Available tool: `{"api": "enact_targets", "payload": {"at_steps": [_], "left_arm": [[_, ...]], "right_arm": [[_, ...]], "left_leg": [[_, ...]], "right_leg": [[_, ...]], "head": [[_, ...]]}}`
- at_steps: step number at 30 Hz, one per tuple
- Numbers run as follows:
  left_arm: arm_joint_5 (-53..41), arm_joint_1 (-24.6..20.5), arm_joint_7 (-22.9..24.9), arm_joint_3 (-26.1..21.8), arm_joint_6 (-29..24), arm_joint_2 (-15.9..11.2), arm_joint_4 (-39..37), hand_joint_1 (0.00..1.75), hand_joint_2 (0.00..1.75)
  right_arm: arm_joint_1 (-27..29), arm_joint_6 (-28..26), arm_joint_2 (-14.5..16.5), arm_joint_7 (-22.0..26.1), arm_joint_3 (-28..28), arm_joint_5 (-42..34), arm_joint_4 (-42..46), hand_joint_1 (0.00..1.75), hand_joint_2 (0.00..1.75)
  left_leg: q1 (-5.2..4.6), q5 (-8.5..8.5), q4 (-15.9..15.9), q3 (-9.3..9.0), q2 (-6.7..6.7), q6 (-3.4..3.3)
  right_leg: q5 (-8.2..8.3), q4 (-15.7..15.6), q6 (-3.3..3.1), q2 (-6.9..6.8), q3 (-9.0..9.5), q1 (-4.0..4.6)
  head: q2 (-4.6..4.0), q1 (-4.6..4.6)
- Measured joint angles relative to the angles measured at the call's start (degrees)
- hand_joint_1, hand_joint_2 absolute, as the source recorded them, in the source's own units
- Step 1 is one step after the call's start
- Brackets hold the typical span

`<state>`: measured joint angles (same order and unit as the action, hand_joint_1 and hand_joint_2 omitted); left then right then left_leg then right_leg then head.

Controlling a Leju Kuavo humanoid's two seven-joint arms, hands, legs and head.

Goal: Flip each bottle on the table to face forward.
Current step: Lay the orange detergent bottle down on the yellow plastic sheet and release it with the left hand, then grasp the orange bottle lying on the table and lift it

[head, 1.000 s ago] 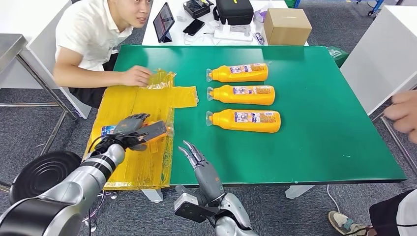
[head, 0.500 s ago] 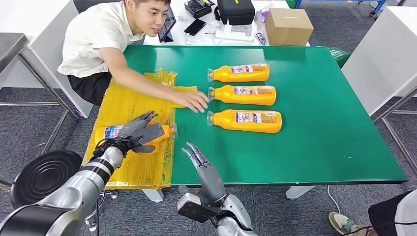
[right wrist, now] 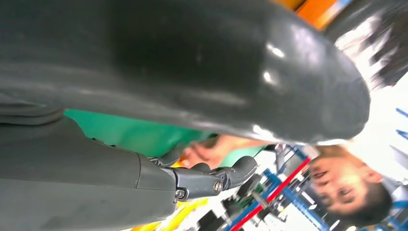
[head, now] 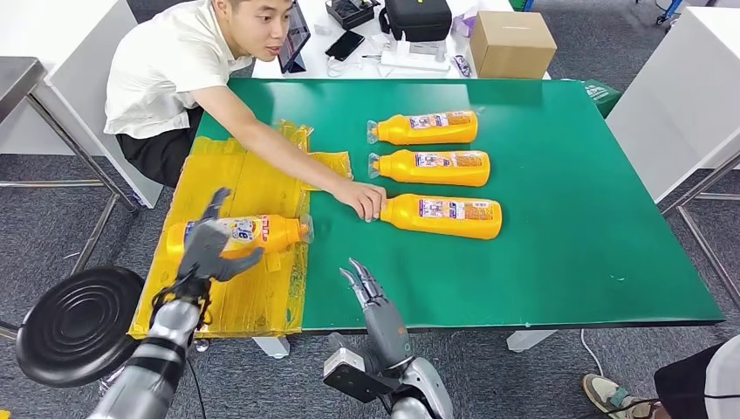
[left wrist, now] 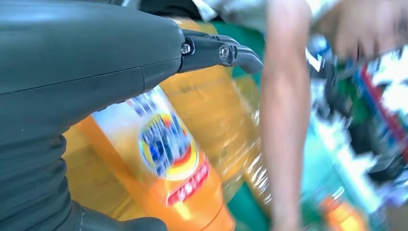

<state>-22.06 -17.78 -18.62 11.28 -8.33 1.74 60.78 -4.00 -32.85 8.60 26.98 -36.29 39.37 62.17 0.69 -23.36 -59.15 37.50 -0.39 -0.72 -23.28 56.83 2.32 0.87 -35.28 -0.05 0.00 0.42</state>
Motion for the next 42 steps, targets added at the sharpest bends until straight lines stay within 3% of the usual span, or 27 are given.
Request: {"api": "enact_targets", "payload": {"at_steps": [6, 10, 15, 25, 36, 42], "left_arm": [[15.2, 13.4, -3.2, -1.5, 0.7, 2.5, 17.9, 0.00, 1.75], [20.0, 17.8, -4.7, -1.6, -0.3, 4.0, 24.5, 0.00, 1.75], [22.5, 20.0, -4.6, -1.7, 0.0, 5.0, 28.0, 0.00, 1.75], [22.2, 21.2, -5.6, -0.1, 1.1, 5.8, 29.8, 0.00, 1.75], [22.4, 21.2, -5.6, 1.1, 1.1, 6.1, 29.7, 0.00, 1.75], [22.6, 20.3, -5.4, 2.7, 0.9, 6.4, 28.9, 0.00, 1.75]], "right_arm": [[2.4, -6.3, -2.2, -5.1, 4.8, 10.9, 2.6, 0.00, 0.00], [3.0, -6.8, -3.8, -5.6, 11.4, 17.8, 3.6, 0.00, 1.75], [2.8, -6.9, -5.1, -8.1, 17.9, 24.6, 4.4, 0.00, 1.75], [-6.0, -6.9, -10.0, -9.7, 24.3, 23.4, -3.2, 0.00, 1.75], [-9.6, -6.8, -11.3, -10.8, 26.0, 25.5, -8.7, 0.00, 1.75], [-14.1, -5.3, -11.6, -12.5, 26.0, 26.4, -16.3, 0.00, 1.75]], "left_leg": [[-0.03, -0.09, 0.0, 0.05, -0.10, -0.01], [-0.05, -0.09, 0.0, 0.07, -0.17, -0.03], [-0.03, -0.05, 0.0, 0.05, -0.16, -0.07], [-0.06, 0.00, 0.0, 0.04, -0.15, -0.12], [-0.03, -0.02, 0.0, 0.05, -0.13, -0.11], [-0.05, 0.02, 0.0, 0.05, -0.16, -0.14]], "right_leg": [[-0.12, 0.0, 0.07, -0.02, -0.02, -0.03], [-0.10, 0.0, 0.09, -0.06, 0.00, -0.04], [-0.06, 0.0, 0.10, -0.07, 0.03, -0.02], [-0.02, 0.0, 0.15, -0.07, 0.05, -0.04], [-0.03, 0.0, 0.15, -0.07, 0.03, -0.02], [-0.02, 0.0, 0.16, -0.08, 0.06, -0.03]], "head": [[0.00, 0.00], [0.00, 0.01], [0.00, -0.01], [0.00, 0.00], [0.00, -0.01], [0.00, -0.01]]}}
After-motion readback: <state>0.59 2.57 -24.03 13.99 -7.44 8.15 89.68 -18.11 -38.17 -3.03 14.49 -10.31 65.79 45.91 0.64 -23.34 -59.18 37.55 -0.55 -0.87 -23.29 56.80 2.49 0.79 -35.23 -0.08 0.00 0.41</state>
